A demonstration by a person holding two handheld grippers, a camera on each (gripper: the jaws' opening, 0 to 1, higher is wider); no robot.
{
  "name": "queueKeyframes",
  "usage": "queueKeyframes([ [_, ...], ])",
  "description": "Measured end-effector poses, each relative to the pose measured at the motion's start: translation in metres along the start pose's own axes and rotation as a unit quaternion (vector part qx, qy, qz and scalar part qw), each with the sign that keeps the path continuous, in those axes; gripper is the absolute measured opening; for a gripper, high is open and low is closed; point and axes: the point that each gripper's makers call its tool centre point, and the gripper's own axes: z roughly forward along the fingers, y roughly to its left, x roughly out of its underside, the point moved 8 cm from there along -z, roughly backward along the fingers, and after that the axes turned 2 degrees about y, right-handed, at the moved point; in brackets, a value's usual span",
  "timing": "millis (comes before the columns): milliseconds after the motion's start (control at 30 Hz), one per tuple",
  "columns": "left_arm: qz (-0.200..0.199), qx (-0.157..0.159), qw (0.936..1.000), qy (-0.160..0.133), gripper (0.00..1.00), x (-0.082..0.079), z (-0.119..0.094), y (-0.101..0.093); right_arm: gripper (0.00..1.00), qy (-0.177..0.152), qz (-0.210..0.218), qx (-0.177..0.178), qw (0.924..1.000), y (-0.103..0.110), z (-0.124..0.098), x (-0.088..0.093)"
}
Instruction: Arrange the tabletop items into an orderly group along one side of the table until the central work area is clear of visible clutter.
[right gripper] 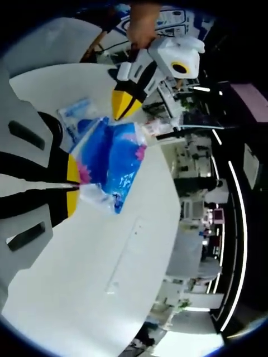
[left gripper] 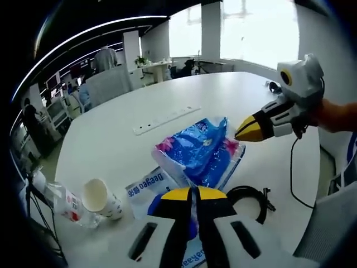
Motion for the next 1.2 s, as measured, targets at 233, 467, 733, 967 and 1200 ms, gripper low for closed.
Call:
queueKeyframes([
  [233, 0.014, -0.002, 0.9999, -0.005, 0.02, -0.005, -0.007, -0.005, 0.0, -0.005, -0.002, 0.006, 1.0, 0.004, -0.009, -0.003],
  [467, 0.023, -0.005, 0.9996, -0.013, 0.02, -0.009, -0.016, -0.01, 0.0, -0.01, -0.011, 0.012, 0.9998, 0.01, -0.02, -0.006],
  [733, 0.025, -0.005, 0.9994, -0.024, 0.02, -0.011, -0.026, -0.018, 0.0, -0.016, -0.017, 0.016, 0.9996, 0.014, -0.032, -0.006],
  [967, 0.029, 0.001, 0.9992, -0.028, 0.02, -0.01, -0.03, -0.028, 0.0, -0.016, -0.018, 0.018, 0.9996, 0.019, -0.043, 0.0],
  [1200, 0.004, 0.012, 0.999, -0.042, 0.01, -0.013, -0.03, -0.037, 0.0, -0.018, -0.01, 0.023, 0.9995, 0.019, -0.056, 0.007],
])
